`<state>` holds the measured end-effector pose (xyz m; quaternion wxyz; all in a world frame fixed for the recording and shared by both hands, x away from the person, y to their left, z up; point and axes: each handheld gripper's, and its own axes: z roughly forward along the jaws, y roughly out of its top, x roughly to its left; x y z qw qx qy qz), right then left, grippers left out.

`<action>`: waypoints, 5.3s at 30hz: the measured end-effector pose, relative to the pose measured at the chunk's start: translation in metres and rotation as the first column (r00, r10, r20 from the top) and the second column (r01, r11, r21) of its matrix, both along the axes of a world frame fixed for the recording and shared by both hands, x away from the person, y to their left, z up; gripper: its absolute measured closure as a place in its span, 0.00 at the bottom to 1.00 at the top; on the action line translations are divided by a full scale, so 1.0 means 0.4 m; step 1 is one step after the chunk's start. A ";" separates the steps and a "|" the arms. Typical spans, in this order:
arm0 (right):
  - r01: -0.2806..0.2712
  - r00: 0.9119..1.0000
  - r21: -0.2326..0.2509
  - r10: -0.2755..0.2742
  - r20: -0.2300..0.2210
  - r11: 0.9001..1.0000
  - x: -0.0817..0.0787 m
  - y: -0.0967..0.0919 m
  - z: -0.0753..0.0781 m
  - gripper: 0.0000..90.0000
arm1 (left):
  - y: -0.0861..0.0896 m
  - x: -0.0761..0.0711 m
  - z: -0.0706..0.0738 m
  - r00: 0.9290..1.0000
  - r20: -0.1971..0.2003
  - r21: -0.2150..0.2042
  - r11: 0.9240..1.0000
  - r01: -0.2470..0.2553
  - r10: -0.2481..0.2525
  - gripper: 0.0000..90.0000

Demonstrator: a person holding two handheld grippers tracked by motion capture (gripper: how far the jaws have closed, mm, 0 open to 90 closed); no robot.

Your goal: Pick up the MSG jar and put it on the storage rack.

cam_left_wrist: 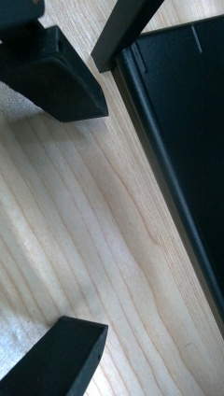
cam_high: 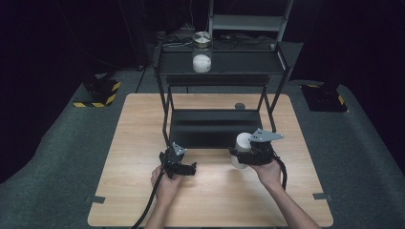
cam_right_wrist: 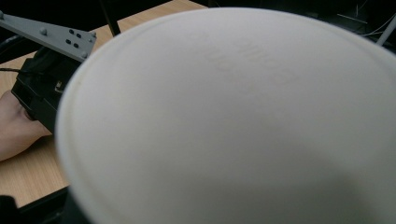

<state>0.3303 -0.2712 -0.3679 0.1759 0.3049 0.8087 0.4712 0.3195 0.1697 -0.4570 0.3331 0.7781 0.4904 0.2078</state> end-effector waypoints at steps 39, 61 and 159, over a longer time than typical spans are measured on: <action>-0.052 0.998 0.012 0.051 0.047 0.999 0.098 0.002 0.337 0.39 | 0.000 0.000 0.000 1.000 0.000 -0.001 1.000 0.000 0.000 0.00; -0.059 0.996 0.032 0.056 0.074 0.998 0.157 0.063 0.552 0.40 | -0.001 -0.001 0.000 1.000 0.001 -0.001 1.000 -0.002 0.002 0.00; 0.295 0.954 0.061 -0.298 0.043 0.953 0.306 0.156 0.612 0.05 | -0.002 -0.002 0.000 1.000 0.000 -0.001 1.000 -0.005 0.005 0.00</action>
